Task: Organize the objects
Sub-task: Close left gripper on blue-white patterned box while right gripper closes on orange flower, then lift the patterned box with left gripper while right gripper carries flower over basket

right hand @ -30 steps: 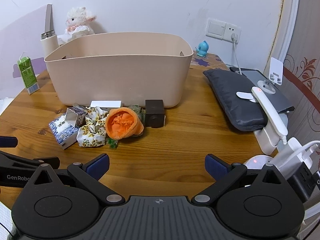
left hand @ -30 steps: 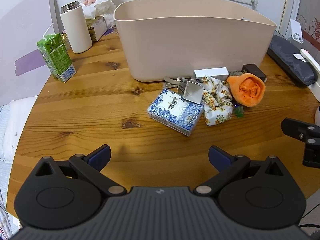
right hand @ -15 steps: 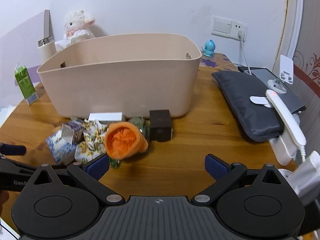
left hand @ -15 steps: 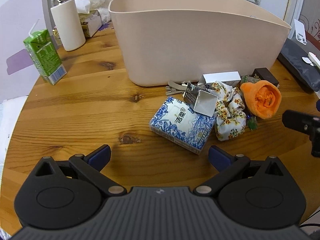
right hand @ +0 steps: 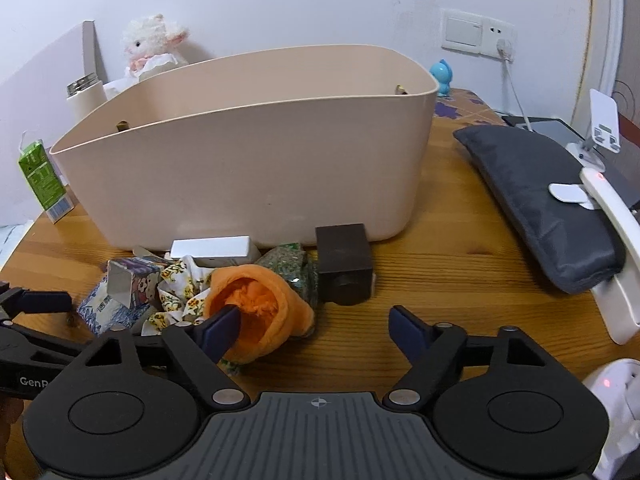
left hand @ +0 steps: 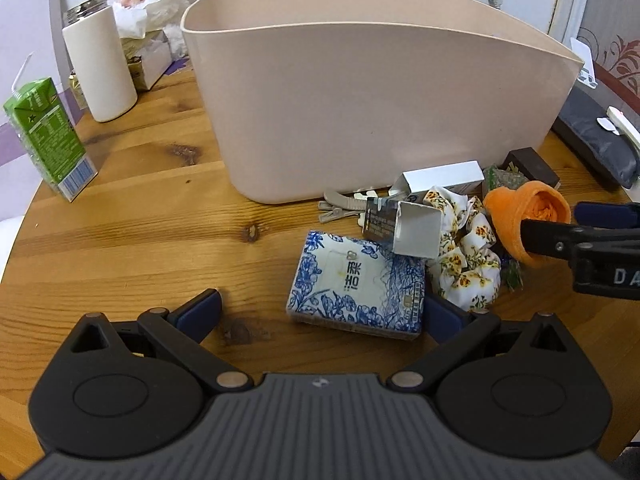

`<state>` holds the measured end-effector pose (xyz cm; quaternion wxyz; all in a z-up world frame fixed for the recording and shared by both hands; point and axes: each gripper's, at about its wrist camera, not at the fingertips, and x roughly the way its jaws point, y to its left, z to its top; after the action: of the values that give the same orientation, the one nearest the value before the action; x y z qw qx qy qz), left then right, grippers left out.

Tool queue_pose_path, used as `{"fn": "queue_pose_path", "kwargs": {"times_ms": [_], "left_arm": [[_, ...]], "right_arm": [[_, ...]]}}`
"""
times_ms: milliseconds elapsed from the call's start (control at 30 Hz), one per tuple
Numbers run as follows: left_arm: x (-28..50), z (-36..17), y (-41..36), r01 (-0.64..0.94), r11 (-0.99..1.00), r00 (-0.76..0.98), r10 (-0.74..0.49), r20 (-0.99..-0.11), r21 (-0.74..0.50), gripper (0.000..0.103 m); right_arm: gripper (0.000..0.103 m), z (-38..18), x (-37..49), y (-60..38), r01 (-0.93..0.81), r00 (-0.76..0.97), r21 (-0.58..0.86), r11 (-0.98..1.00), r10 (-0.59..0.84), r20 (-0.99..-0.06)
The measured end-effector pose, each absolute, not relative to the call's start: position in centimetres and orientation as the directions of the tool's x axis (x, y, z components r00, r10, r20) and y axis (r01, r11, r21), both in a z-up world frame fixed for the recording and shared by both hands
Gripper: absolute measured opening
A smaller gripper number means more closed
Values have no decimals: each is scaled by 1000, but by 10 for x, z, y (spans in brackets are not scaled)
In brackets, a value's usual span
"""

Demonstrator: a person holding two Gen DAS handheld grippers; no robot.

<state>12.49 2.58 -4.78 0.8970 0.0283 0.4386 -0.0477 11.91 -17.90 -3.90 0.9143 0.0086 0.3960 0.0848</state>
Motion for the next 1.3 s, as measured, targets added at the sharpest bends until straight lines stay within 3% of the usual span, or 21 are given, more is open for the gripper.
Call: {"fn": "queue_pose_path", "kwargs": {"times_ms": [133, 233, 300, 467, 833, 1300], "left_arm": [[124, -48, 25, 113, 994, 617, -63, -785, 9, 99], [121, -44, 24, 131, 991, 635, -79, -769, 6, 79], [120, -42, 25, 132, 991, 641, -84, -763, 3, 66], [117, -42, 28, 133, 991, 641, -87, -763, -1, 65], [90, -19, 36, 116, 993, 689, -85, -720, -6, 65], [88, 66, 37, 92, 993, 844, -40, -536, 71, 65]], "right_arm": [[55, -40, 116, -175, -179, 670, 87, 980, 186, -718], [40, -38, 113, -171, -202, 674, 90, 975, 205, -710], [25, -38, 110, -169, -211, 680, 78, 974, 204, -704], [10, -37, 104, -170, -204, 689, 69, 976, 193, -699], [8, -8, 82, -182, -185, 743, 64, 981, 182, -644], [8, 59, 91, -191, -174, 867, 43, 984, 174, -467]]}}
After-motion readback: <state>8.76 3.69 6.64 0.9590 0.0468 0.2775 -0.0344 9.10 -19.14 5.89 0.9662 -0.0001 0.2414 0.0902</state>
